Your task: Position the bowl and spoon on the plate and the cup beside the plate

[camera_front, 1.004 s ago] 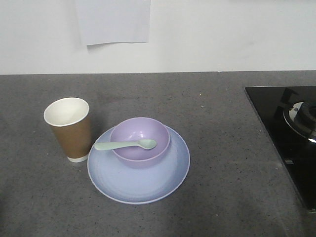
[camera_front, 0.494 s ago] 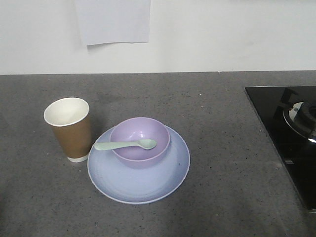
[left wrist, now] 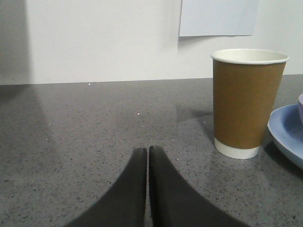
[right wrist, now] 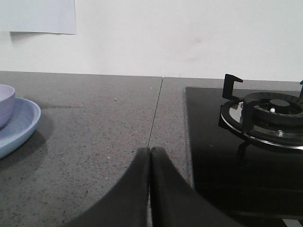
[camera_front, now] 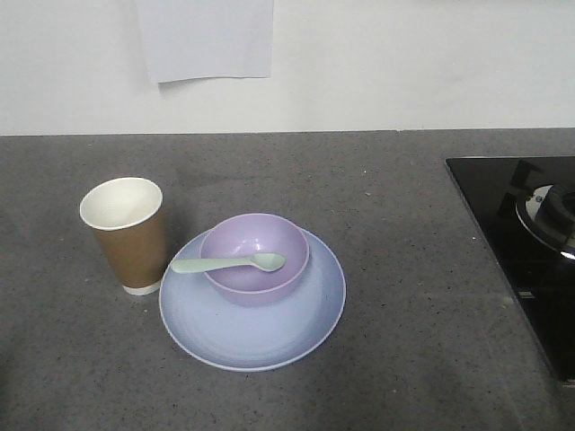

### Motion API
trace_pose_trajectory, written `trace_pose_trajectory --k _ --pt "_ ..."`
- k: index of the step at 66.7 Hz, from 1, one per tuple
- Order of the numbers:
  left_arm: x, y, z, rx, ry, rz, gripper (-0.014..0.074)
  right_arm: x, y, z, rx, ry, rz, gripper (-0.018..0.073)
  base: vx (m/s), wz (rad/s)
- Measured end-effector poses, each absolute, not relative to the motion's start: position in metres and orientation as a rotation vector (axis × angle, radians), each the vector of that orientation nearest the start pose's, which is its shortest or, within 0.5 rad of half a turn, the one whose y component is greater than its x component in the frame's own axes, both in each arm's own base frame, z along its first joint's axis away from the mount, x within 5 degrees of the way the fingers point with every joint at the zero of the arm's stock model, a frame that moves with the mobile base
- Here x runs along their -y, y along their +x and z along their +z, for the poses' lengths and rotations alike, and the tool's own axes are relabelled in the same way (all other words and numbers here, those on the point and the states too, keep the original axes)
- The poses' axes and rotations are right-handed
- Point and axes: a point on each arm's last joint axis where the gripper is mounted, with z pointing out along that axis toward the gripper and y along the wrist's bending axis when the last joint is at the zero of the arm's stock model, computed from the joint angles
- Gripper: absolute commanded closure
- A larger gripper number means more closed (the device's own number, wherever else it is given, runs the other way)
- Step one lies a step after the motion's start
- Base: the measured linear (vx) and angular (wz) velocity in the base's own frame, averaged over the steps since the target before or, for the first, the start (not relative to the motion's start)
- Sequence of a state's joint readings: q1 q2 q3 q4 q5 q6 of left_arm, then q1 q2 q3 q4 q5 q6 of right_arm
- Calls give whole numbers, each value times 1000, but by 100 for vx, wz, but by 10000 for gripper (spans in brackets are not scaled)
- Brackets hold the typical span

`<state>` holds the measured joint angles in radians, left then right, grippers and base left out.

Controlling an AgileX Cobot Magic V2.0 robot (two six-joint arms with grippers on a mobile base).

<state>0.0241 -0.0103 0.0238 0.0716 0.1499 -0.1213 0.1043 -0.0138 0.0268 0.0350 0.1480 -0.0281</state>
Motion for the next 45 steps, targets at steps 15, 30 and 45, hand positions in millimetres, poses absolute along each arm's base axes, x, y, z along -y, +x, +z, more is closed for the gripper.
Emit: trace_pose_trajectory --k 15,30,45 --pt "-2 56 192 -1645 -70 -11 603 -6 56 191 -1643 -84 89 566 0 0" --pt "-2 56 192 -1645 -70 -11 603 -6 56 191 -1643 -84 89 566 0 0" --pt "-2 56 192 -1645 -70 -11 603 -6 56 191 -1643 -84 89 566 0 0"
